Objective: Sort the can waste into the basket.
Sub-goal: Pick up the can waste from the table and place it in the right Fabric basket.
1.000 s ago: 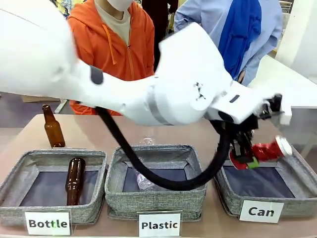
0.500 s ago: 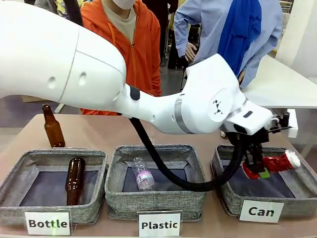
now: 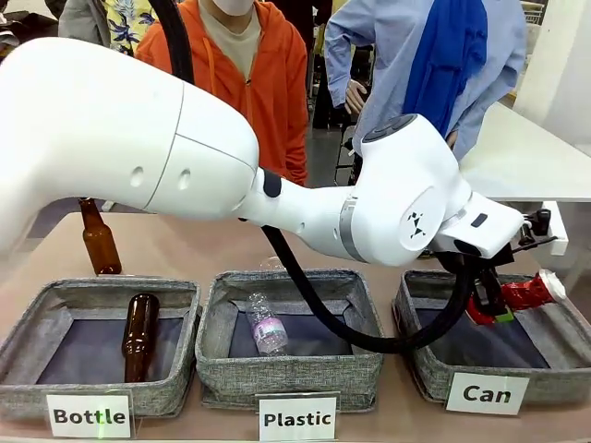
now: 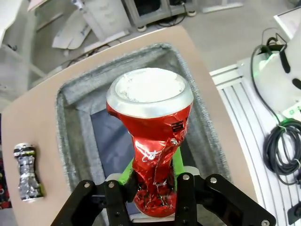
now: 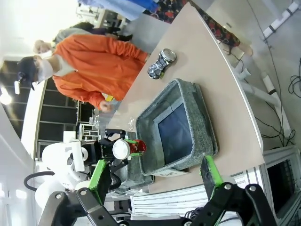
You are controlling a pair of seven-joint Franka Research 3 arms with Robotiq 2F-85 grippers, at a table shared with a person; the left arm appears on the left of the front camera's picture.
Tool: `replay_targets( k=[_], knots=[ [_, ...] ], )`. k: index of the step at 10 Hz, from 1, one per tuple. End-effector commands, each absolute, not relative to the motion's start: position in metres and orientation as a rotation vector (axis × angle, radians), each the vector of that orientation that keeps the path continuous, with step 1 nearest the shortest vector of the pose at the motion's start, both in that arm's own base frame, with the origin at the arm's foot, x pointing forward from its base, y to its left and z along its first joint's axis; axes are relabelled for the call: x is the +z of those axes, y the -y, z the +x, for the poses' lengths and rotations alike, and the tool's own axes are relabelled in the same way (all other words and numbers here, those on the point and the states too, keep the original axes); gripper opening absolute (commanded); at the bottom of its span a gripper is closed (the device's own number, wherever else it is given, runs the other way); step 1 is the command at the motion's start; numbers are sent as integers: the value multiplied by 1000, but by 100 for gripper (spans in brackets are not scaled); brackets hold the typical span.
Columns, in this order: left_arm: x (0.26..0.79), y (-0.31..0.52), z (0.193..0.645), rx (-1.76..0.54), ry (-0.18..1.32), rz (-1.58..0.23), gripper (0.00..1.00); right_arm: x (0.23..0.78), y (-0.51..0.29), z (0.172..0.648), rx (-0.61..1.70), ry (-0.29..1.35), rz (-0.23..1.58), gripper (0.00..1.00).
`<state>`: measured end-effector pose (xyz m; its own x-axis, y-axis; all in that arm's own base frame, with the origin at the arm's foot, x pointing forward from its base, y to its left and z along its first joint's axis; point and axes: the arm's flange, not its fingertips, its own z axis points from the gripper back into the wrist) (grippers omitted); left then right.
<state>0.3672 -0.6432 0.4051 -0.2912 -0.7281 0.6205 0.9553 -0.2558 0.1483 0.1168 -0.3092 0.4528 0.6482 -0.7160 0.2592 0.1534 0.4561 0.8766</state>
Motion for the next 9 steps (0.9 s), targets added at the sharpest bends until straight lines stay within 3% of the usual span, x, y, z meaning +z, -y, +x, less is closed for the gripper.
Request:
replay_targets(
  k=[1,2,3,4,5,9],
  knots=[
    [409,652,368,-1783,598,-497,89,453,314,109,-578,740,924,100],
    [411,653,368,-1790,593,-495,89,453,313,110,-576,742,920,100],
    [412,652,368,-1787,599,-494,100,454,313,110,-570,740,919,100],
    [413,651,368,-1785,597,-497,93,453,312,111,-571,735,918,100],
    [414,649,368,-1791,605,-487,100,453,311,114,-572,729,916,100],
    [440,619,366,-1729,628,-512,100,454,307,125,-542,711,917,100]
  ],
)
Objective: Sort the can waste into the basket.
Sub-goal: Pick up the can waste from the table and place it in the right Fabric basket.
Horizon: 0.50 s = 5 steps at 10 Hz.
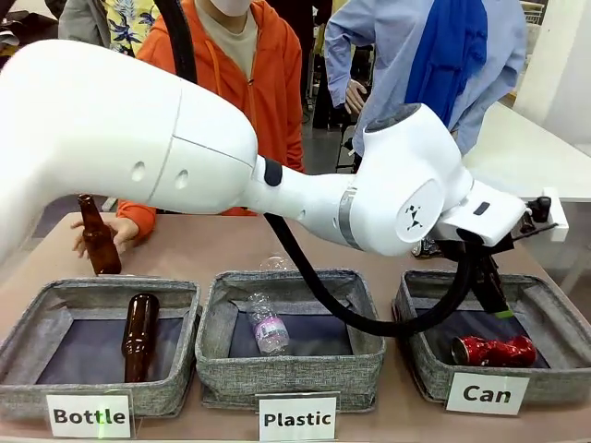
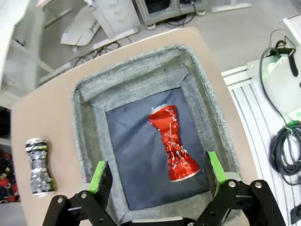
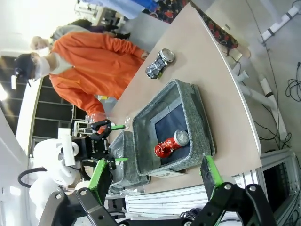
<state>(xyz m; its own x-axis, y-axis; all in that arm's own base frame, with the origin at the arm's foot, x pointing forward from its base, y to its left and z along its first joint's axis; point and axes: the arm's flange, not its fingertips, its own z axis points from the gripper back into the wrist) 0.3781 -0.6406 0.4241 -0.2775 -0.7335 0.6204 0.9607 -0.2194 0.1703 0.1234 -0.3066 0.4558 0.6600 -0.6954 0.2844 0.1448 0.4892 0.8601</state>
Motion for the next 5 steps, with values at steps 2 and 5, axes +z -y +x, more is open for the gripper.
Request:
replay_targets(
  k=[2,5],
  knots=[
    [482,568,348,-1669,586,-574,100,463,295,149,-475,688,916,100],
    [517,505,358,-1608,570,-574,100,479,246,206,-299,577,930,100]
  ],
)
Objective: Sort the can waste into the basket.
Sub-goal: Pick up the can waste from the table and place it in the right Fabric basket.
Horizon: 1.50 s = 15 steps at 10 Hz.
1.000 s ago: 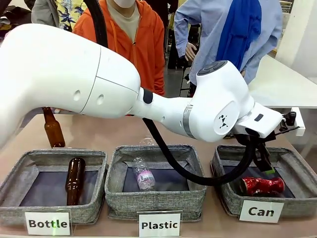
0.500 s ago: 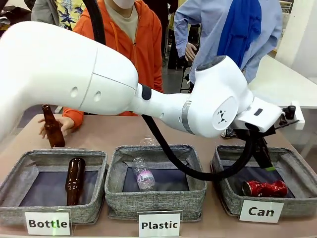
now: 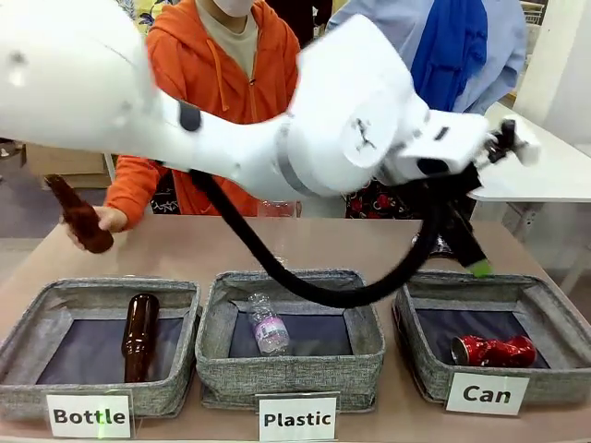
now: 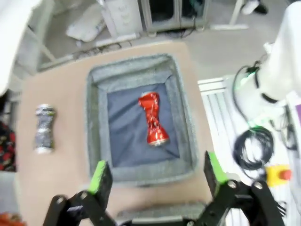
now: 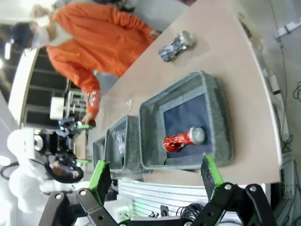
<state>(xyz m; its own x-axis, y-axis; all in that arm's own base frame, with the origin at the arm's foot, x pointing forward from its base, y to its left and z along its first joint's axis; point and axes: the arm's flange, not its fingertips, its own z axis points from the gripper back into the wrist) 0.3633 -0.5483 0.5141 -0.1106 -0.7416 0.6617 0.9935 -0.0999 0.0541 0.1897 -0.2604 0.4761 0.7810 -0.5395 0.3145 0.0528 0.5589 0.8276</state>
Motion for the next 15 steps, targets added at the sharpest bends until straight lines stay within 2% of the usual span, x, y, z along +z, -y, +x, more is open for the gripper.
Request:
replay_targets(
  k=[1,4,6,12,15],
  knots=[
    [526,484,370,-1573,539,-567,100,488,220,230,-220,529,961,100],
    [538,417,410,-1427,564,-568,100,498,134,286,-25,387,1040,100],
    [543,381,433,-1367,583,-567,100,493,103,301,23,347,1094,100],
    [536,372,432,-1357,599,-574,100,484,108,300,-17,361,1074,100],
    [533,363,428,-1359,545,-605,100,482,117,299,-24,383,1093,100]
  ],
)
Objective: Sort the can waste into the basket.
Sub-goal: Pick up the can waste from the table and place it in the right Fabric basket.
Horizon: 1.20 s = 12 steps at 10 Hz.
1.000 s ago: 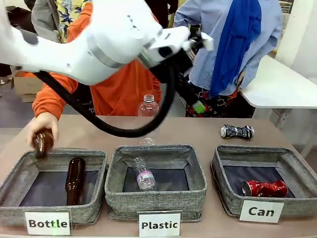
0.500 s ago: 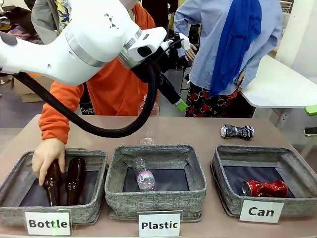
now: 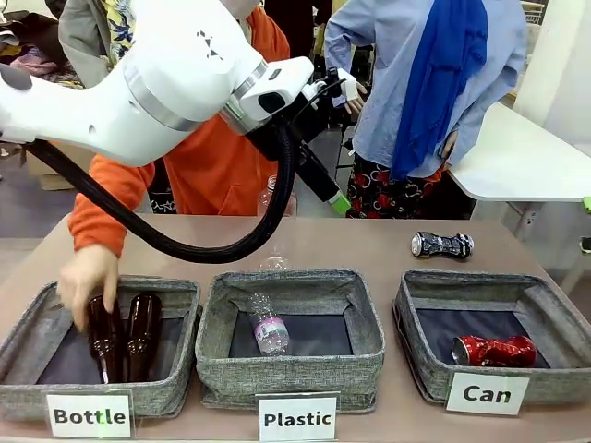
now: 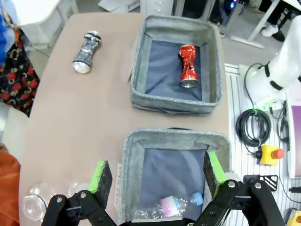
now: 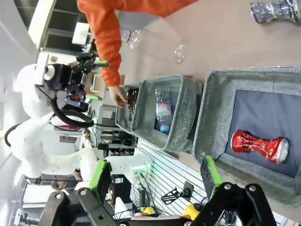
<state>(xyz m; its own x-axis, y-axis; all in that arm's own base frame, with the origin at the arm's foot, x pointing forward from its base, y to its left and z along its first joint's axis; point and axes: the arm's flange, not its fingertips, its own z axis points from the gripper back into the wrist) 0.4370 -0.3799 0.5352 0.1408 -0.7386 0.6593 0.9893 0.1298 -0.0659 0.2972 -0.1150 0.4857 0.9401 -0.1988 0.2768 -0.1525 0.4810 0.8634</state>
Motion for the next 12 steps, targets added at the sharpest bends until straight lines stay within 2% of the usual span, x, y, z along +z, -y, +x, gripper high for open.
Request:
replay_targets(
  k=[1,3,6,9,10,12],
  knots=[
    [532,360,428,-1356,546,-598,100,482,117,300,-24,383,1093,100],
    [530,344,429,-1327,508,-596,100,483,114,301,-22,386,1119,100],
    [541,255,449,-1115,392,-636,100,478,74,320,38,306,1124,100],
    [542,135,459,-770,334,-806,100,466,0,345,173,185,1176,100],
    [533,94,457,-640,275,-863,100,460,-20,349,193,131,1203,100],
    [499,13,451,-395,262,-1063,100,451,-40,357,156,49,1267,100]
  ],
)
